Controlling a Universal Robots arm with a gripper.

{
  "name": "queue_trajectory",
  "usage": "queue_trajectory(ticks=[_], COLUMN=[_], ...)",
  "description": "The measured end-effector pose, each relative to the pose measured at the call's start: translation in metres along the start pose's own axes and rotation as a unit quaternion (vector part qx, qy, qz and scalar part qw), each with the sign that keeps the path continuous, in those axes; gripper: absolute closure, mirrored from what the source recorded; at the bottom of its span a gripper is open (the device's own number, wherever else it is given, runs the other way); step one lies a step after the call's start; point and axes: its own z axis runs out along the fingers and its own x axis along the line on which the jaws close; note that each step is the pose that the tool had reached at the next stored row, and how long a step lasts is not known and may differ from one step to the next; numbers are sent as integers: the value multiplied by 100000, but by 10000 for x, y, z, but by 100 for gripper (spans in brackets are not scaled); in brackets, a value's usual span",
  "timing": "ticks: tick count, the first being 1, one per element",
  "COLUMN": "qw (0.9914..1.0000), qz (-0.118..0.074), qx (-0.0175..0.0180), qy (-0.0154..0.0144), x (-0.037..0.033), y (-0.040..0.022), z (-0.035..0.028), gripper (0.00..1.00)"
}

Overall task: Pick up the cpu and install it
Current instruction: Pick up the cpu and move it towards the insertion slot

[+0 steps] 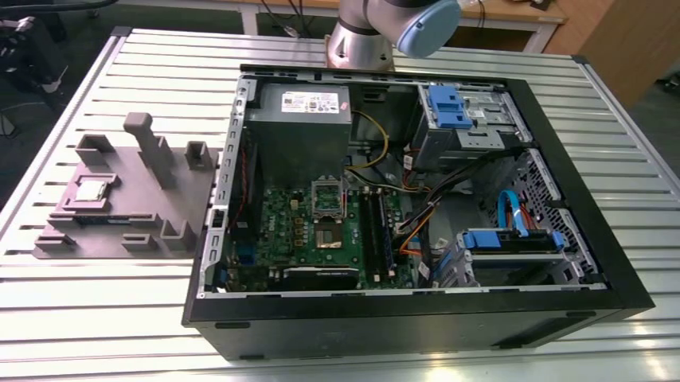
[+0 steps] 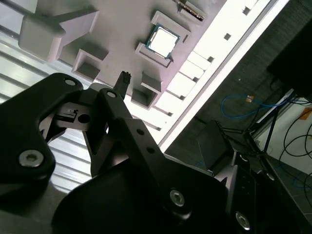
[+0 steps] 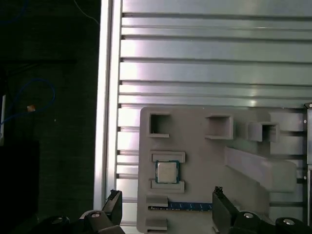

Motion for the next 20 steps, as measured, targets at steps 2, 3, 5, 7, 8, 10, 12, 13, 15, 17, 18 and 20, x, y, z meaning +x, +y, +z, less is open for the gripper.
queue_trajectory(ticks=[2, 3, 5, 7, 8, 10, 12, 13, 15, 17, 18, 20], qw=[100000, 100000, 100000, 100000, 100000, 100000, 100000, 100000, 100000, 100000, 100000, 100000], qz=[-4, -4, -3, -3, -2, -2, -1, -2, -3, -4, -6, -8], qx=[-37, -52, -50, -55, -57, -55, -57, -56, -57, -68, -71, -58], qy=[0, -2, 12, 7, 5, 8, 8, 7, 5, -14, -17, 5], x=[0, 0, -1, -1, -1, -1, -1, -1, -1, 0, 1, 1], y=[-1, -1, -2, -3, -2, -2, -2, -3, -3, -3, -5, -20], z=[27, 38, 46, 63, 64, 64, 64, 64, 64, 72, 80, 105], gripper=[18, 18, 18, 18, 18, 18, 18, 18, 18, 18, 18, 18])
